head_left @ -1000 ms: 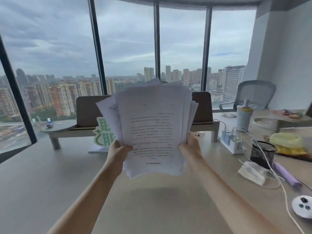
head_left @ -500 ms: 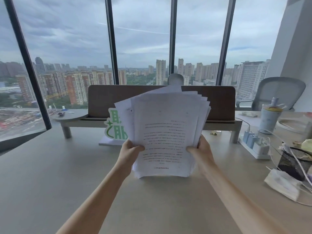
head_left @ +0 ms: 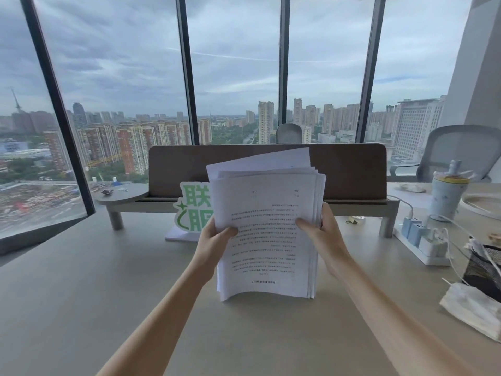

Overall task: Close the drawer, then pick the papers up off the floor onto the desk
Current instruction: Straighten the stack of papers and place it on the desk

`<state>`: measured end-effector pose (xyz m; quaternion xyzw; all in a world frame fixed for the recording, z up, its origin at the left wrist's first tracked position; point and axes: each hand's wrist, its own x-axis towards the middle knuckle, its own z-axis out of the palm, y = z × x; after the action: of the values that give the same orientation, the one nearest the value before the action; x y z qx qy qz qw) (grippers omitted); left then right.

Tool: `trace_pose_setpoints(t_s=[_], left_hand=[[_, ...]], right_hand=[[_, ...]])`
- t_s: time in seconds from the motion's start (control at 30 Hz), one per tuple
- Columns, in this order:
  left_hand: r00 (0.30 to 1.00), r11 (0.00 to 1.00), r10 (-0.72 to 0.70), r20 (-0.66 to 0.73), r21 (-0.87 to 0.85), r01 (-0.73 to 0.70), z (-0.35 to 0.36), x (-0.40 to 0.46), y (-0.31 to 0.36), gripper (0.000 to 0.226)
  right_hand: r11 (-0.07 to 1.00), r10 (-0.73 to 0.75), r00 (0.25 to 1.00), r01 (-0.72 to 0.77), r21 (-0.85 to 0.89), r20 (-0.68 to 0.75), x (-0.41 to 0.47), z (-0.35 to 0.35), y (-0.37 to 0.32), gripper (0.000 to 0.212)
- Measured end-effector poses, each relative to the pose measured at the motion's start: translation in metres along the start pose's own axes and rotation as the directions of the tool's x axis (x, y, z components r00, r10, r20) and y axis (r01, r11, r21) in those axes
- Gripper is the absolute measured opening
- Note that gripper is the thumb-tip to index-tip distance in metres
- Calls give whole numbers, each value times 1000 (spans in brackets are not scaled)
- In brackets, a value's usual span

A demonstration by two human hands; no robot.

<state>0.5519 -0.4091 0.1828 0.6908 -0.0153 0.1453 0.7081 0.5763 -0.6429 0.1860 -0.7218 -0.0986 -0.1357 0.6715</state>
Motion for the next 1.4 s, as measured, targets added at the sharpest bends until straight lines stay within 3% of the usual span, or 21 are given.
trace_pose_setpoints(t_s=[0.23, 0.4, 0.57, 0.67, 0.87, 1.17, 1.4], left_hand=[[996, 999, 54, 69, 2, -55, -2, 2, -18, 38], [996, 1000, 5, 84, -27, -3, -2, -1, -40, 45], [999, 999, -33, 44, 17, 32, 4, 1, -40, 14], [1000, 1000, 3, -3, 23, -3, 6, 3, -32, 11], [999, 998, 48, 11, -37, -47, 0, -3, -26, 38], [999, 998, 46, 11, 40, -46, 8, -9, -47, 64], [997, 992, 68, -19, 107, -66, 1, -4, -48, 53]], right_hand=[[997, -71, 997, 72, 37, -18, 7, 2, 3, 33], [1000, -20, 1000, 20, -14, 4, -1, 6, 27, 32], [1000, -8, 1000, 7, -11, -21, -5, 9, 32, 20], [998, -60, 997, 60, -1, -44, -6, 12, 21, 20], [996, -83, 996, 82, -27, -29, -9, 7, 21, 19], [997, -5, 1000, 5, 71, -1, -14, 12, 34, 27], [998, -45, 999, 45, 40, -8, -9, 8, 30, 26]])
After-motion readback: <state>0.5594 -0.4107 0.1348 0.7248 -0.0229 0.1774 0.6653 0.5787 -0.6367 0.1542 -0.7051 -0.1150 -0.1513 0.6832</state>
